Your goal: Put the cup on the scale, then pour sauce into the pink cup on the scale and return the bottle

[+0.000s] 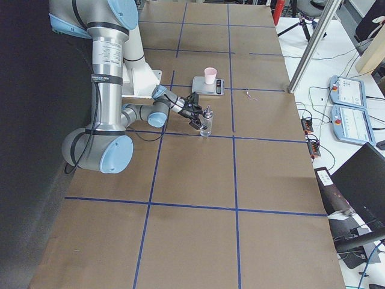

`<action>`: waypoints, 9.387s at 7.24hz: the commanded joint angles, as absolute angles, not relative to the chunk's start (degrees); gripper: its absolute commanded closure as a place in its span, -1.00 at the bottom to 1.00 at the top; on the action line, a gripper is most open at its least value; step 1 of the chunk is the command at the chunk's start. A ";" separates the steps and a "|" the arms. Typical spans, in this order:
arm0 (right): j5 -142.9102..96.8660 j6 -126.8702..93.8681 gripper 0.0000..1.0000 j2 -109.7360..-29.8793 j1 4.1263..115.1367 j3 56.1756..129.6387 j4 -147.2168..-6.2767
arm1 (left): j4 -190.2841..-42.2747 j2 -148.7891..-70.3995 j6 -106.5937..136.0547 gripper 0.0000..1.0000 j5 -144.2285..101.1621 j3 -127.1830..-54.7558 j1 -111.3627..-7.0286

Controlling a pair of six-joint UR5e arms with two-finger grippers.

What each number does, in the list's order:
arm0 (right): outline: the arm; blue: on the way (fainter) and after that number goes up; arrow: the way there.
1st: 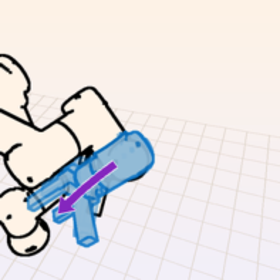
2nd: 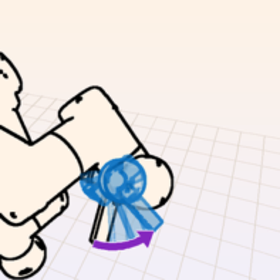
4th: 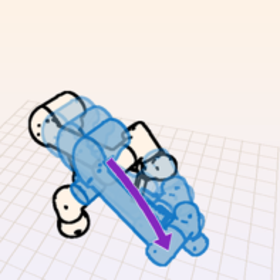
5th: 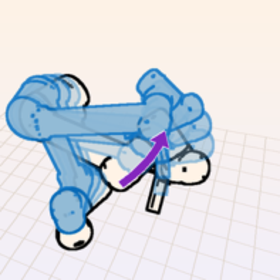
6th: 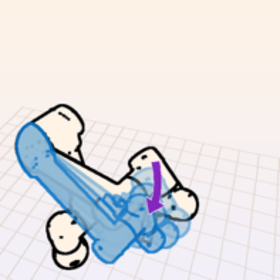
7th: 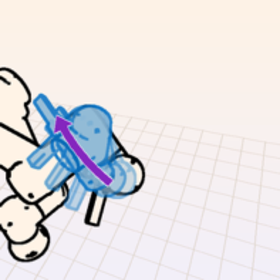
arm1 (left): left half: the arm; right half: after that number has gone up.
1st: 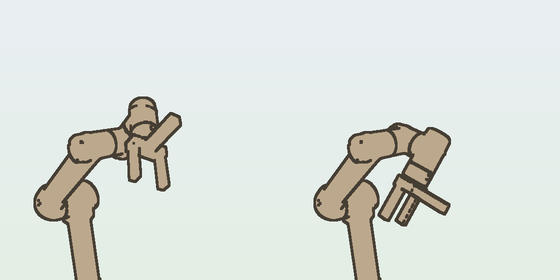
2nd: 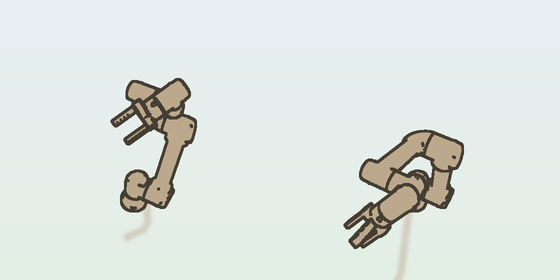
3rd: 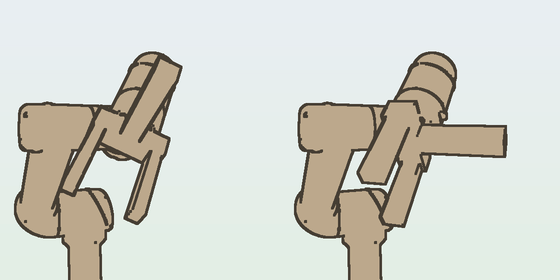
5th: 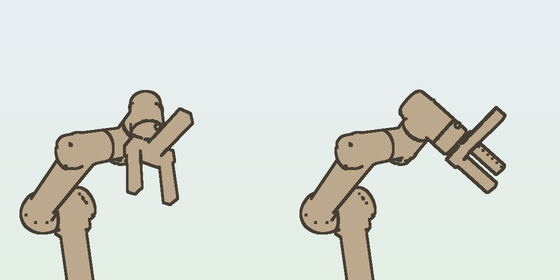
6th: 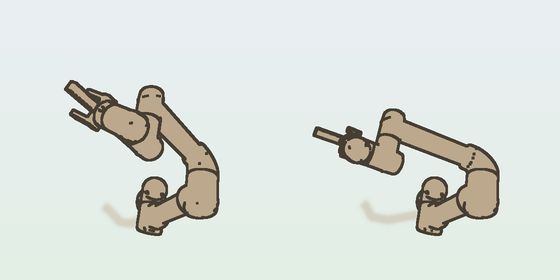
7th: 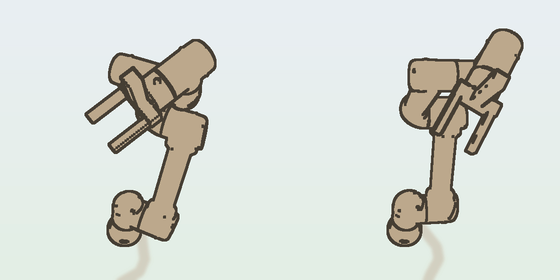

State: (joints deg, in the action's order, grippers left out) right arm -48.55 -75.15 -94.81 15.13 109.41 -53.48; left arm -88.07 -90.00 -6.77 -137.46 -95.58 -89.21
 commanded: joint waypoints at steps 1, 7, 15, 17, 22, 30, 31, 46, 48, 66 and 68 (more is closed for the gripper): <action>-47.55 -75.15 -1.00 -95.62 13.10 109.69 -53.44 | -88.15 -90.00 -6.77 -1.00 -137.46 -95.62 -89.21; -51.56 -74.45 -1.00 -110.00 9.23 121.25 -52.82 | -88.07 -90.00 -6.77 -1.00 -137.46 -95.62 -89.21; -119.86 -27.24 -1.00 -106.12 65.55 112.26 -56.27 | -88.15 -90.00 -6.86 -1.00 -137.46 -95.63 -89.30; -125.94 -10.37 -1.00 -99.79 77.48 111.80 -77.50 | -88.15 -89.91 -6.86 -1.00 -137.37 -95.45 -89.30; -128.68 -8.08 -1.00 -98.51 84.20 106.98 -105.04 | -87.98 -89.47 -6.86 -1.00 -136.94 -95.98 -89.38; -129.11 -7.38 -1.00 -99.05 84.64 107.14 -99.14 | -87.63 -89.13 -6.77 -1.00 -136.93 -95.36 -89.47; -129.11 -7.38 -1.00 -98.70 84.64 107.40 -99.14 | -87.71 -89.03 -6.77 -1.00 -136.85 -95.88 -89.56; -132.98 -7.64 -1.00 -98.26 84.55 106.96 -95.20 | -87.89 -88.77 -6.33 -1.00 -137.55 -97.38 -89.74; -132.98 -7.65 -1.00 -98.26 84.46 106.88 -95.10 | -87.98 -88.77 -6.42 -1.00 -137.55 -97.38 -89.74; -132.89 -7.65 -1.00 -98.26 84.38 106.70 -95.01 | -88.15 -88.86 -6.50 -1.00 -138.43 -97.29 -89.65; -132.89 -7.65 -1.00 -98.35 84.38 106.70 -95.01 | -88.15 -88.86 -6.50 -1.00 -138.43 -97.29 -89.65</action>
State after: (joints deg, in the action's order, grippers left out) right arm -132.89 -7.65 -98.28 84.38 106.70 -95.00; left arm -88.15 -88.87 -6.50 -138.43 -97.30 -89.65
